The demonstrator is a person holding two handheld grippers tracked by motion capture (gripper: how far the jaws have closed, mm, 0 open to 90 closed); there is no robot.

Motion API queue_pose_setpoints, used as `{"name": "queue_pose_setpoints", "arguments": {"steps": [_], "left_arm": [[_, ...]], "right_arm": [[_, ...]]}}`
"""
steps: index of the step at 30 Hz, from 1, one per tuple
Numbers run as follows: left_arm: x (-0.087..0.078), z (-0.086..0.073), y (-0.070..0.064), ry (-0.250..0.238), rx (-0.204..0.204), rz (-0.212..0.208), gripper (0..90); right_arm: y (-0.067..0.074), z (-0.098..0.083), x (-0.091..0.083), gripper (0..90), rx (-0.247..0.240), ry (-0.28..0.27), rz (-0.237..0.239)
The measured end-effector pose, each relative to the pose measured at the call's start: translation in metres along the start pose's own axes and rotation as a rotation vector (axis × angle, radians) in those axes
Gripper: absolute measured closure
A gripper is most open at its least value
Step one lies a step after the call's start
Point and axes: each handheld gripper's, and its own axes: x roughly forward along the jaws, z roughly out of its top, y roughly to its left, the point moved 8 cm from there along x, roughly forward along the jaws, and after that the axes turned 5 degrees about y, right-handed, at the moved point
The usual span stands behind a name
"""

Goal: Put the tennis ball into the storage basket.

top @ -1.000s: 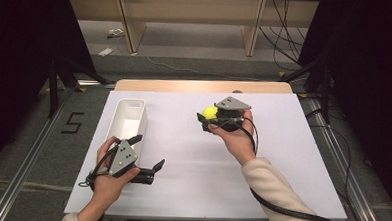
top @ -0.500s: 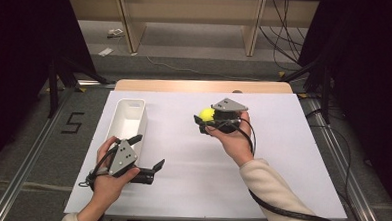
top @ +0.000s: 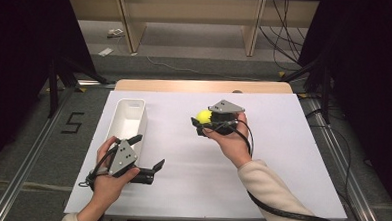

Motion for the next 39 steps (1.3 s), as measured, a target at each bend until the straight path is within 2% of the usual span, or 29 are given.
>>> {"name": "queue_pose_setpoints", "arguments": {"steps": [39], "left_arm": [[0.0, 0.0, 0.0, -0.003, 0.0, 0.0, 0.0]], "right_arm": [[0.027, -0.005, 0.007, 27.5, -0.031, 0.023, 0.061]]}}
